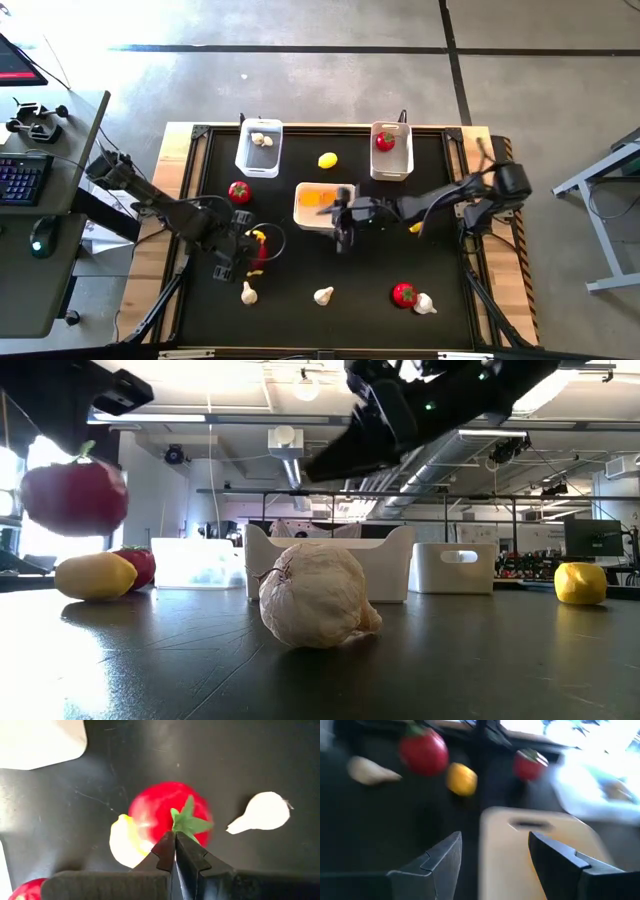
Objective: Sort produce into baskets
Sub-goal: Put the red tomato into the gray bin
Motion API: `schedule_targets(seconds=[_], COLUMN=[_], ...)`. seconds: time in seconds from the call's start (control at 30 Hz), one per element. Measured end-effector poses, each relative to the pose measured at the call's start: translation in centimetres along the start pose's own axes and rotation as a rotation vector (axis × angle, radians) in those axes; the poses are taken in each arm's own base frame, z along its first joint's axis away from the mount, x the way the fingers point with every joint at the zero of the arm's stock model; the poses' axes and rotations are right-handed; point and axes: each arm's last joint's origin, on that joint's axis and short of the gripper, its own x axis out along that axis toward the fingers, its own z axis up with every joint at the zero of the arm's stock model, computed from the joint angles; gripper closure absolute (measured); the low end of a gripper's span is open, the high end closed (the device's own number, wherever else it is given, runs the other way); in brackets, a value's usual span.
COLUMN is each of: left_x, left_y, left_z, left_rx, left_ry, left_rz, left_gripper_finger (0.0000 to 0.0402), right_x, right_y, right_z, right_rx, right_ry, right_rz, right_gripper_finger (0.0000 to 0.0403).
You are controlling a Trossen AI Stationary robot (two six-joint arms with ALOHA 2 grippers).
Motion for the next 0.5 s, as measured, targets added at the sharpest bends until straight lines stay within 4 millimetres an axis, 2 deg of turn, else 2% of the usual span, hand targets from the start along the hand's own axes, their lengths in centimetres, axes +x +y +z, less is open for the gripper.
schedule_targets(seconds=[0.1, 0.3, 0.37, 0.5], left_x=[0.1, 0.2, 0.2, 0.3], left_y=[0.4, 1.0, 1.2, 1.5], left_z=[0.1, 0.2, 0.2, 0.3], left_rx=[-0.002, -0.008, -0.011, -0.012], left_ry=[0.0, 0.001, 0.002, 0.005], left_rz=[0.014, 0.037, 0.039, 0.043], left_gripper_finger=[0.0401, 0.0401, 0.0401, 0.0401], right_x=[1.6, 3.9, 4.4, 5.4], right_y=[1.1, 2.3, 2.3, 1.8], right_z=[-0.5, -2.1, -2.4, -1.7], right_rx=[-0.003, -0.129, -0.091, 0.038], right_ry=[-0.099, -0.203, -0.212, -0.191], right_rz=[0.096, 0.033, 0.029, 0.062], right_gripper_finger=[0.0173, 0.0155, 0.0156, 0.0163])
